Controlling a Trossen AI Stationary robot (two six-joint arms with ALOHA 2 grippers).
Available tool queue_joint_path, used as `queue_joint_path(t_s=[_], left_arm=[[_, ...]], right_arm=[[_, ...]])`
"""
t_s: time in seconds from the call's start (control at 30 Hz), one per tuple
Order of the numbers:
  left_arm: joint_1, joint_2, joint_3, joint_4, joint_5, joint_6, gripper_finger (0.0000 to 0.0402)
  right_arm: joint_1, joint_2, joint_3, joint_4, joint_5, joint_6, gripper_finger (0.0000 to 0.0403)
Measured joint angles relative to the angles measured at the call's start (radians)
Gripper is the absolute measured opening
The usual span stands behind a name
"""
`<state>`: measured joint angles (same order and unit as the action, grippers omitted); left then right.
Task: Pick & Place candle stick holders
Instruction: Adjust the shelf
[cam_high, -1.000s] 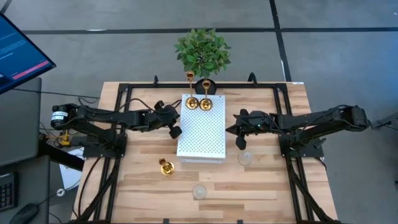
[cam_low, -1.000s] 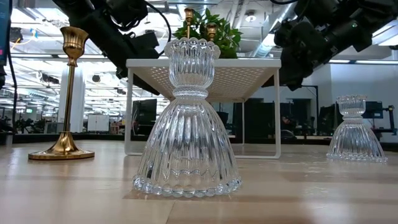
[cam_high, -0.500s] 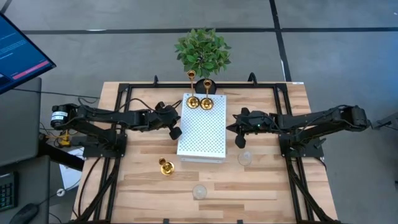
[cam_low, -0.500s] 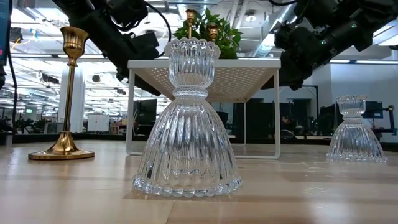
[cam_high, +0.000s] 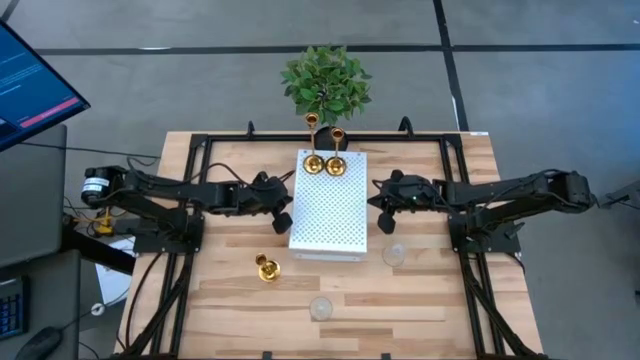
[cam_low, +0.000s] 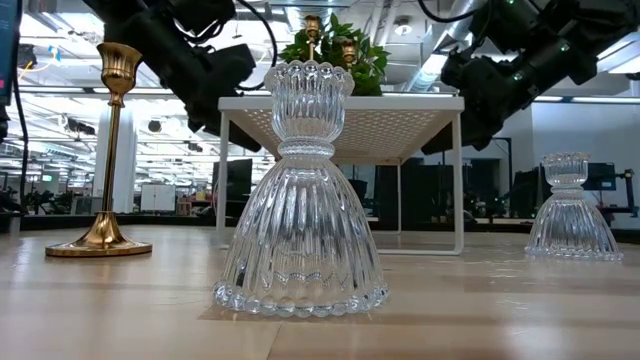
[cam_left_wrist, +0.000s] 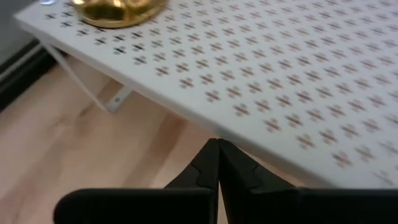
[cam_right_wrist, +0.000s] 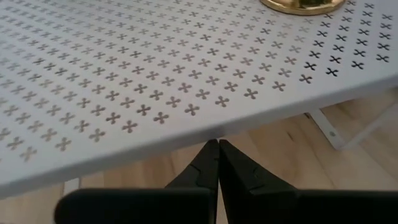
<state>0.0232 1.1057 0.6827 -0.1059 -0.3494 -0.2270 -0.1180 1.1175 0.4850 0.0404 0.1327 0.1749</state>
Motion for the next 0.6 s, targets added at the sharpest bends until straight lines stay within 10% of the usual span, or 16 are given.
queue_joint_path(t_s=[0.6], left_arm=[[-0.057,-0.015,0.002,-0.082,-0.151,-0.018,0.0003]], right_arm=[[-0.017,0.0,0.0,-0.039,0.056,0.002,0.0]])
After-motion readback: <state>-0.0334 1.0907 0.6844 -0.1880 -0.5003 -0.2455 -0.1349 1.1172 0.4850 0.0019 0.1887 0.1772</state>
